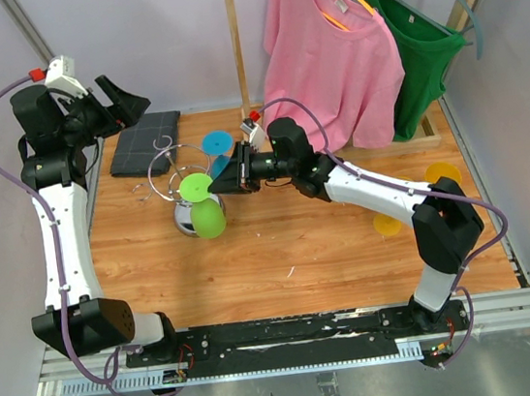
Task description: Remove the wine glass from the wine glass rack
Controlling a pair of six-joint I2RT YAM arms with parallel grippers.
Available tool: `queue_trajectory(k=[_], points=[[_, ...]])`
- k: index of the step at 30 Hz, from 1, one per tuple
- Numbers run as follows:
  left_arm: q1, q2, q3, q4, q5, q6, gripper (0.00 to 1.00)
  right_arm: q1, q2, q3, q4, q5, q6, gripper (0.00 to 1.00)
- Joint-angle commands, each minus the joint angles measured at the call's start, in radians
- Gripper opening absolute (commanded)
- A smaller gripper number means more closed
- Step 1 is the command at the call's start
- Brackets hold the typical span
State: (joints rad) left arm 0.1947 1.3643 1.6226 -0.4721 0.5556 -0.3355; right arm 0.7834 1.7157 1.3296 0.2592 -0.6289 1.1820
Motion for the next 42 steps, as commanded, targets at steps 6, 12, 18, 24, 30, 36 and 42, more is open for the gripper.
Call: queue_trajectory(k=[6,12,18,24,30,36,42], points=[[0.005,-0.011,-0.013,0.03,0.02,0.018,0.91,0.025,-0.001,-0.011,0.045,-0.022,0.005,0.05],[0.005,-0.007,-0.012,0.031,0.02,0.019,0.91,0.024,-0.013,-0.026,0.055,-0.023,0.009,0.01],[0.005,-0.006,-0.015,0.03,0.019,0.023,0.91,0.023,-0.02,-0.063,0.116,-0.032,0.044,0.01],[0.005,-0.004,-0.018,0.03,0.018,0.02,0.9,0.02,-0.039,-0.075,0.133,-0.04,0.053,0.01],[0.005,-0.001,-0.017,0.03,0.014,0.023,0.9,0.012,-0.075,-0.097,0.133,-0.039,0.055,0.01],[0.005,0.001,-0.017,0.03,0.007,0.021,0.91,0.01,-0.108,-0.125,0.136,-0.047,0.063,0.01],[0.005,-0.002,-0.019,0.028,0.003,0.02,0.91,0.009,-0.16,-0.174,0.139,-0.074,0.079,0.01]])
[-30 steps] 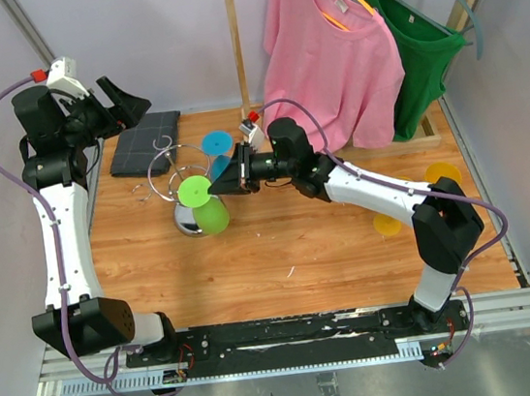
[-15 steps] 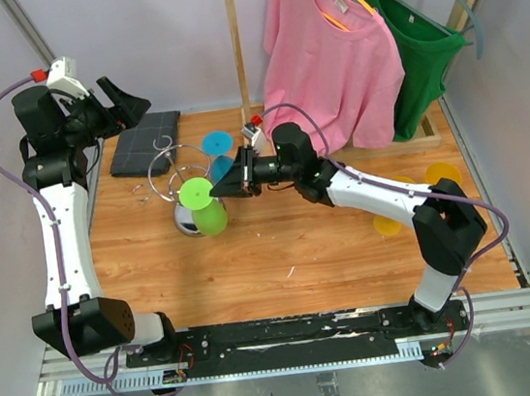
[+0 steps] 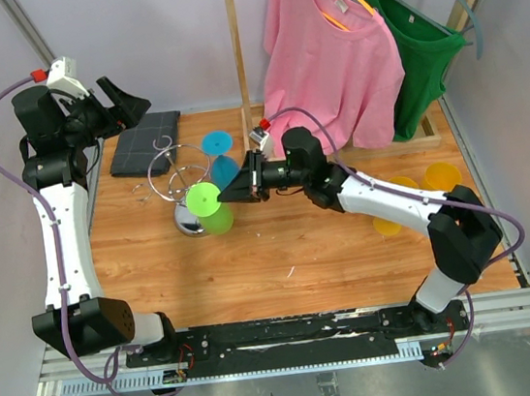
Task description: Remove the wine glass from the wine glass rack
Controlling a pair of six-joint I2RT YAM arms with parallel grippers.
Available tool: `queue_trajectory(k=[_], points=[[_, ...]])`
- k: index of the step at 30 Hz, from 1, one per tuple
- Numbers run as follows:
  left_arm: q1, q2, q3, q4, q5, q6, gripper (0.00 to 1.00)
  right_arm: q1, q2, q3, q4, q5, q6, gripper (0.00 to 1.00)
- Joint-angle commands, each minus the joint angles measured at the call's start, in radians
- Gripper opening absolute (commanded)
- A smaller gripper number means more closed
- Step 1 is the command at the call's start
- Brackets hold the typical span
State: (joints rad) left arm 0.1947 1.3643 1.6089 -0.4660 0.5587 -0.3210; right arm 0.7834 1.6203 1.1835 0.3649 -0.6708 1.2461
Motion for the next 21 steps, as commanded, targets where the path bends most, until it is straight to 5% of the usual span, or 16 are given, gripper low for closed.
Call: queue_trajectory(k=[1,12,21], points=[[0.005,-0.004,-0.008,0.022,0.0,0.006,0.91,0.006,-0.076,-0.036,0.032,-0.035,0.019,0.01],[0.005,-0.014,-0.016,0.02,-0.002,-0.004,0.91,-0.022,-0.281,-0.154,-0.071,-0.03,0.021,0.01],[0.005,-0.024,0.067,-0.061,0.029,0.002,0.91,-0.064,-0.58,-0.144,-0.403,0.072,-0.049,0.01]])
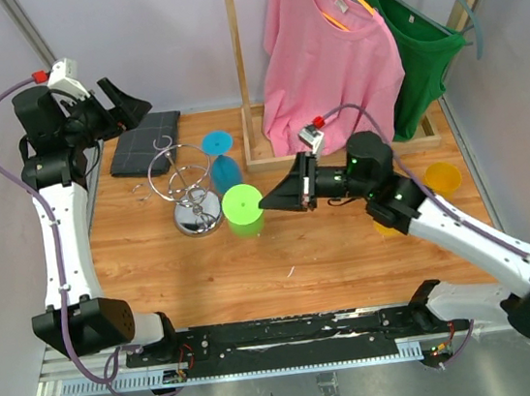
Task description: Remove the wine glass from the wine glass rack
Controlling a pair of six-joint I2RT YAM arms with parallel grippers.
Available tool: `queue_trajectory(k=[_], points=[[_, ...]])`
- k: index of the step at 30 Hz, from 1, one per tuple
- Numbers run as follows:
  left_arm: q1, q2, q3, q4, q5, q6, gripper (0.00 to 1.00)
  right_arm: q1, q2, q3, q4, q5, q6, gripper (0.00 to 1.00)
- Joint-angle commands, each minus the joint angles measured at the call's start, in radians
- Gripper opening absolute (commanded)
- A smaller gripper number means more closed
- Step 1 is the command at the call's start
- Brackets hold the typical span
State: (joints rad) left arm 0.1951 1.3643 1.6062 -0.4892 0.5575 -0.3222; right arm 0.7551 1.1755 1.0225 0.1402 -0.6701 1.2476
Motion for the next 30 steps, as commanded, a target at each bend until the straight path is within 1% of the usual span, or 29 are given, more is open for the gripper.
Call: queue_trajectory(k=[1,3,7,10,12,14,16,17,18,20,21,26,30], points=[[0.004,-0.025,0.086,-0.048,0.041,0.002,0.91,-0.043,-0.171,0.028,-0.215,0.097,-0.057,0.01],[0.004,-0.024,0.114,-0.057,0.075,-0.009,0.91,-0.06,-0.236,0.059,-0.291,0.158,-0.073,0.01],[0.002,-0.007,0.177,-0.041,0.181,-0.077,0.91,-0.144,-0.283,0.162,-0.362,0.166,-0.1,0.01],[-0.02,0.038,0.239,-0.025,0.273,-0.158,0.9,-0.198,-0.254,0.246,-0.356,0.15,-0.124,0.01],[-0.066,0.062,0.273,-0.013,0.308,-0.195,0.89,-0.228,-0.219,0.297,-0.314,0.127,-0.127,0.01],[-0.14,0.076,0.284,0.021,0.331,-0.237,0.89,-0.256,-0.177,0.346,-0.256,0.097,-0.126,0.01],[-0.198,0.081,0.26,0.107,0.364,-0.322,0.89,-0.285,-0.139,0.381,-0.185,0.061,-0.104,0.01],[-0.222,0.078,0.232,0.18,0.384,-0.379,0.89,-0.302,-0.124,0.391,-0.145,0.045,-0.084,0.01],[-0.241,0.074,0.178,0.303,0.406,-0.459,0.89,-0.317,-0.114,0.396,-0.097,0.033,-0.061,0.01],[-0.271,0.067,0.111,0.469,0.44,-0.606,0.9,-0.351,-0.098,0.397,0.006,0.012,-0.006,0.01],[-0.282,0.07,0.083,0.545,0.446,-0.65,0.9,-0.369,-0.095,0.4,0.043,0.001,0.016,0.01],[-0.3,0.092,0.025,0.713,0.475,-0.778,0.91,-0.454,-0.103,0.425,0.116,-0.033,0.063,0.01],[-0.347,0.119,0.028,0.733,0.466,-0.782,0.91,-0.48,-0.121,0.41,0.195,-0.027,0.11,0.01]])
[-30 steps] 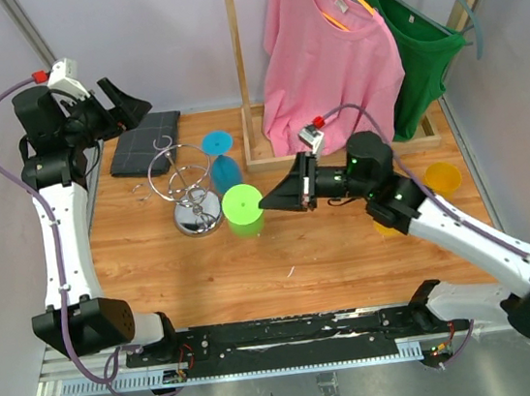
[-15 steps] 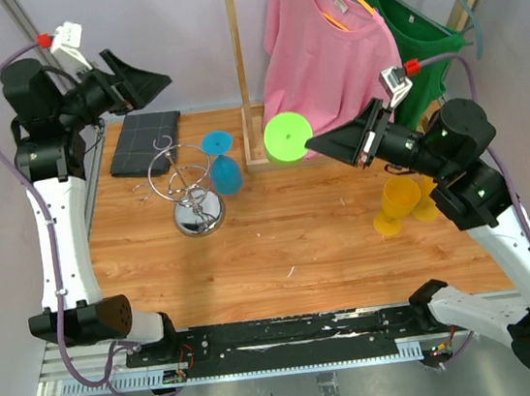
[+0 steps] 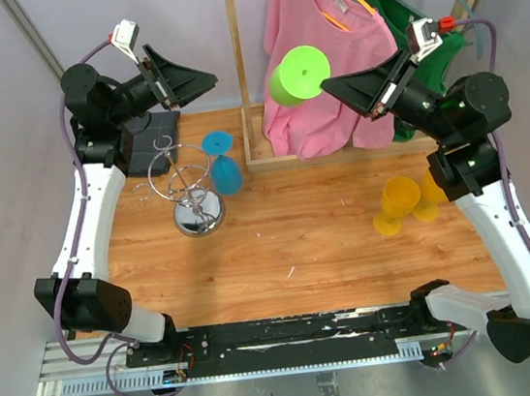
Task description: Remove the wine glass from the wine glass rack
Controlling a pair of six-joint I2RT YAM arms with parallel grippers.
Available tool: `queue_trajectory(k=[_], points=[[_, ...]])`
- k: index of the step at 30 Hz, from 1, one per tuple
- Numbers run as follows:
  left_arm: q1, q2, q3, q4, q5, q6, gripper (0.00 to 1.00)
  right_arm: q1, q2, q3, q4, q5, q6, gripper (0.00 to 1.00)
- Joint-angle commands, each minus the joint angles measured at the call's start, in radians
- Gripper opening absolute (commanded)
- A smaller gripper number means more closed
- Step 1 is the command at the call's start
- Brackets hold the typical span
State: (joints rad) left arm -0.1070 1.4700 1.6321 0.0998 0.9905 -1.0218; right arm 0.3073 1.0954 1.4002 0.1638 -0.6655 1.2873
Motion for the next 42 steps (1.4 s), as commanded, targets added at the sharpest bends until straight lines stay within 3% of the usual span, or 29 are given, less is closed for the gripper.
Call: queue_trajectory(k=[1,9,19,42], points=[[-0.07,0.023,0.008,0.146,0.028,-0.077,0.91,-0.032,-0.041,0.028,0.194,-0.028,0.08,0.01],[-0.183,0.09,0.065,0.147,-0.018,-0.061,0.91,-0.034,-0.055,0.008,0.313,-0.011,0.116,0.01],[-0.207,0.139,0.138,0.272,-0.023,-0.172,0.92,-0.033,-0.102,-0.117,0.431,0.031,0.165,0.01],[-0.272,0.158,0.152,0.429,-0.007,-0.286,0.94,-0.032,-0.107,-0.163,0.552,0.047,0.198,0.01]])
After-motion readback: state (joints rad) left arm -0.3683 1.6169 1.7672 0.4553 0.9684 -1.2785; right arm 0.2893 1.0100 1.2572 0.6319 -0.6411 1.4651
